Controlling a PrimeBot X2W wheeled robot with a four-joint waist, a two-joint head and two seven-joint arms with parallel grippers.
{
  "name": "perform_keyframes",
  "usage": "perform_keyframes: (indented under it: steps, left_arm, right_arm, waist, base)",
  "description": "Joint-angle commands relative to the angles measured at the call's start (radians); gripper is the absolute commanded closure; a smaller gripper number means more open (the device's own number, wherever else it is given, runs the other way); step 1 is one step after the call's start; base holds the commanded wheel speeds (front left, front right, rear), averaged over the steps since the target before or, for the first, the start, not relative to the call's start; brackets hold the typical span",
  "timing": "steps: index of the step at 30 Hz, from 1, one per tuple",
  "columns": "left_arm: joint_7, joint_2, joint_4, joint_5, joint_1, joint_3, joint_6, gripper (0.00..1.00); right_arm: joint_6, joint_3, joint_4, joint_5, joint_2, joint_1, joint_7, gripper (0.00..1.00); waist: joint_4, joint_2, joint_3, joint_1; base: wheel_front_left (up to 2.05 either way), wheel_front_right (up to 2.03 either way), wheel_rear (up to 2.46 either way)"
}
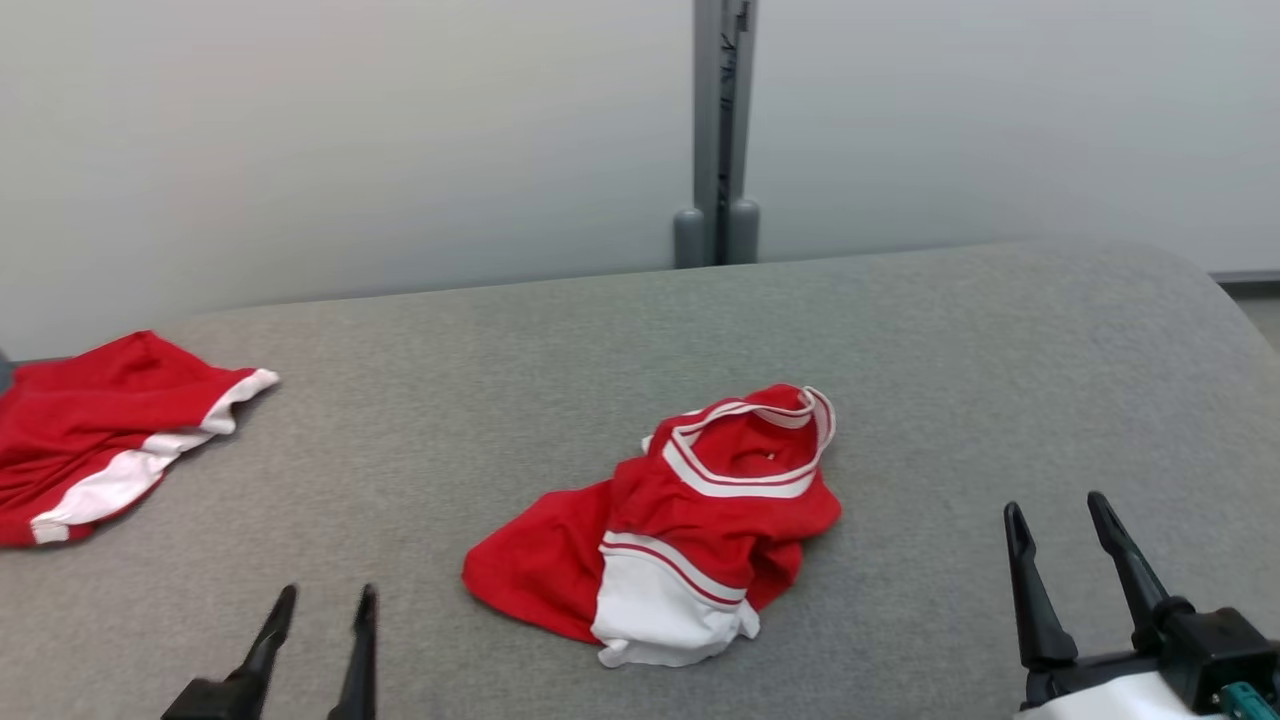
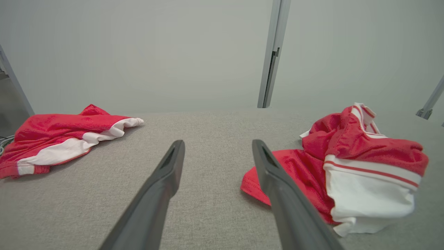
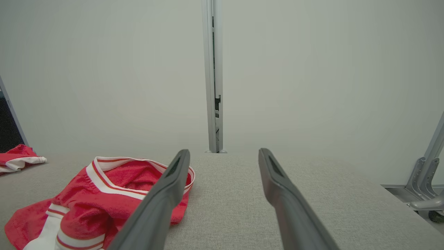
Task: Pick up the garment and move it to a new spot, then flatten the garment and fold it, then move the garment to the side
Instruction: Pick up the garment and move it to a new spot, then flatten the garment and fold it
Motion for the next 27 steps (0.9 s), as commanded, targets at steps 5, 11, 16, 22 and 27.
perform_keyframes:
  steps: [5, 11, 16, 22, 27]
  left_arm:
    - [-0.002, -0.038, -0.026, 0.080, 0.107, 0.096, -0.048, 0.00]
    - [-0.002, -0.097, -0.062, 0.128, 0.137, 0.176, -0.094, 0.00]
    - [-0.002, -0.131, -0.065, 0.169, 0.129, 0.227, -0.131, 0.00]
    - [-0.002, -0.157, -0.105, 0.197, 0.093, 0.237, -0.165, 0.00]
    - [0.034, -0.160, -0.141, 0.220, 0.017, 0.138, -0.208, 0.00]
  right_arm:
    - [0.000, -0.005, 0.056, -0.007, -0.005, 0.035, -0.005, 0.00]
    - [0.000, -0.006, 0.063, 0.004, -0.005, 0.049, -0.005, 0.00]
    - [0.000, 0.005, 0.062, 0.006, -0.005, 0.043, -0.005, 0.00]
    - [0.000, 0.014, 0.059, 0.004, -0.006, 0.016, -0.005, 0.00]
    - [0.000, 0.032, 0.047, 0.003, -0.004, -0.021, -0.005, 0.00]
  waist:
    - [0.060, 0.0000, -0.020, 0.0000]
    - [0.068, 0.0000, -0.022, 0.0000]
    - [0.063, 0.0000, -0.017, 0.0000]
    - [0.023, 0.0000, 0.001, 0.0000]
    - [-0.040, 0.0000, 0.034, 0.0000]
  base:
    - [0.00, 0.00, 0.00]
    - [0.00, 0.00, 0.00]
    - [0.00, 0.00, 0.00]
    - [0.00, 0.00, 0.00]
    - [0.00, 0.00, 0.00]
